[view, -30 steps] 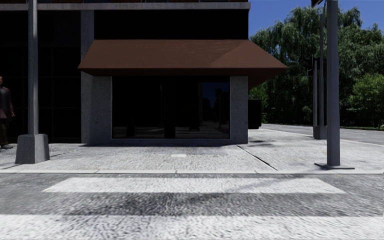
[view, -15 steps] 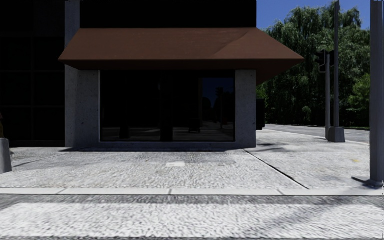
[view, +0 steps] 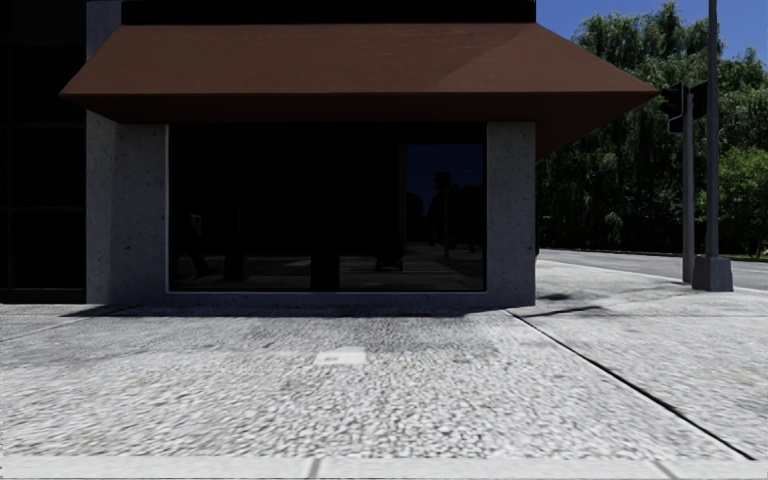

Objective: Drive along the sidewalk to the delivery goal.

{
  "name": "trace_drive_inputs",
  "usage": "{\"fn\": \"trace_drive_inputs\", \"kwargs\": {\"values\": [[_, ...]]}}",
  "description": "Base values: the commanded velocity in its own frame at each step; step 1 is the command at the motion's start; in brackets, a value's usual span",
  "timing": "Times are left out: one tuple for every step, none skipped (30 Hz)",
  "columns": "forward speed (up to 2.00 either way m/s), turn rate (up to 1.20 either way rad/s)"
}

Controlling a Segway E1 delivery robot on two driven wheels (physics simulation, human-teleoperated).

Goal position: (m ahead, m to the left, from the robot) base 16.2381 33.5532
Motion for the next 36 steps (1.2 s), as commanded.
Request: {"fn": "trace_drive_inputs", "kwargs": {"values": [[1.6, 0.32], [1.6, 0.39], [1.6, 0.45], [1.6, 0.45], [1.61, 0.48], [1.62, 0.48], [1.62, 0.48], [1.62, 0.51], [1.62, 0.51], [1.62, 0.52], [1.62, 0.52], [1.62, 0.52], [1.62, 0.52], [1.62, 0.52], [1.62, 0.52], [1.62, 0.52], [1.62, 0.52], [1.62, 0.52], [1.62, 0.52], [1.62, 0.52], [1.62, 0.52], [1.62, 0.52], [1.62, 0.52], [1.62, 0.52], [1.62, 0.52], [1.62, 0.52], [1.62, 0.56], [1.62, 0.59], [1.54, 0.61], [1.54, 0.61], [1.37, 0.0], [1.37, 0.0], [1.37, 0.0], [1.37, 0.0], [1.37, -0.08], [1.37, -0.23]]}}
